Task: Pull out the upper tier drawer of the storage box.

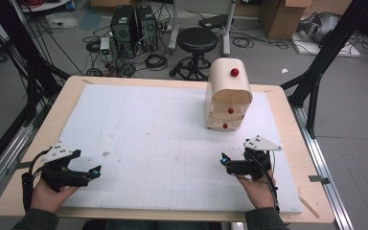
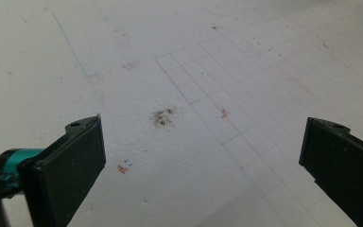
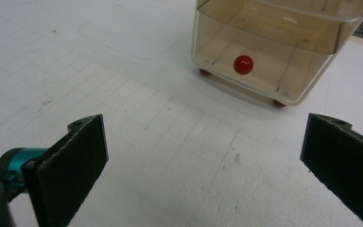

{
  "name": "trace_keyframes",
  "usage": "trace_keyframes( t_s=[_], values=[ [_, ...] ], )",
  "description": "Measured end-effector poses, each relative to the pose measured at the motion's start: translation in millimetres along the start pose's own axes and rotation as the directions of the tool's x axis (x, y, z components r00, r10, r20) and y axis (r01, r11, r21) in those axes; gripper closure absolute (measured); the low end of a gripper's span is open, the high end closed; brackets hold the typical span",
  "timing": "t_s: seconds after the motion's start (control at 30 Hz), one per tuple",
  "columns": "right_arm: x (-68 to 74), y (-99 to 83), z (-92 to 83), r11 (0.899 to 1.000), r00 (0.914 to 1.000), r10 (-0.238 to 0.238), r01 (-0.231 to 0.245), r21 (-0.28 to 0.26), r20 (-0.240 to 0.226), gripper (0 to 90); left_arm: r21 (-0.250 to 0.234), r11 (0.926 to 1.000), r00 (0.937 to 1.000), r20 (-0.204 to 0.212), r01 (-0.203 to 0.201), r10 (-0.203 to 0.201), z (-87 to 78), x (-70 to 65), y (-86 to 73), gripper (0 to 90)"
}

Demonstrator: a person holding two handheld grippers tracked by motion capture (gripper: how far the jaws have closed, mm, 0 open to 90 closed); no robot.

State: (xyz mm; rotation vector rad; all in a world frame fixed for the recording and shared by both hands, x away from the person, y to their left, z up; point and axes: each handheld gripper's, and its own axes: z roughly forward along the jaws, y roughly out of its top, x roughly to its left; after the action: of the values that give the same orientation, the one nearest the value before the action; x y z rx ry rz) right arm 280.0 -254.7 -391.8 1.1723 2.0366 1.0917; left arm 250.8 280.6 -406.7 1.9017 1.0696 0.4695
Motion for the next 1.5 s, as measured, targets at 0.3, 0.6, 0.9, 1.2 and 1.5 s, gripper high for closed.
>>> trace_keyframes(
  t_s=[0.3,0.6,0.9,1.2,1.5],
  values=[
    [4.9,9.0,3.1,0.999,0.9977,0.019,-0.016,-0.041,0.065,0.3,-0.005,1.0,1.0,-0.004,0.005,-0.005,-1.4,2.0,0.0,1.7],
    [7.4,13.7,6.8,0.997,0.993,0.013,-0.004,-0.076,0.117,0.3,-0.008,0.9999,1.0,0.002,0.007,-0.007,-0.7,1.6,0.9,1.7],
    [7.1,20.5,15.2,0.992,0.9827,0.053,-0.031,-0.125,0.178,0.4,-0.009,0.9999,1.0,0.002,0.009,-0.009,1.0,1.6,2.5,1.7],
    [10.8,30.2,20.8,0.979,0.9782,0.094,-0.057,-0.195,0.185,4.5,-0.007,1.0,1.0,0.008,0.0,0.0,1.5,1.8,3.0,1.7],
    [12.6,45.9,28.2,0.973,0.9697,0.103,-0.052,-0.225,0.221,5.3,-0.005,1.0,1.0,0.003,0.007,-0.007,1.7,3.1,2.6,1.7]
  ],
)
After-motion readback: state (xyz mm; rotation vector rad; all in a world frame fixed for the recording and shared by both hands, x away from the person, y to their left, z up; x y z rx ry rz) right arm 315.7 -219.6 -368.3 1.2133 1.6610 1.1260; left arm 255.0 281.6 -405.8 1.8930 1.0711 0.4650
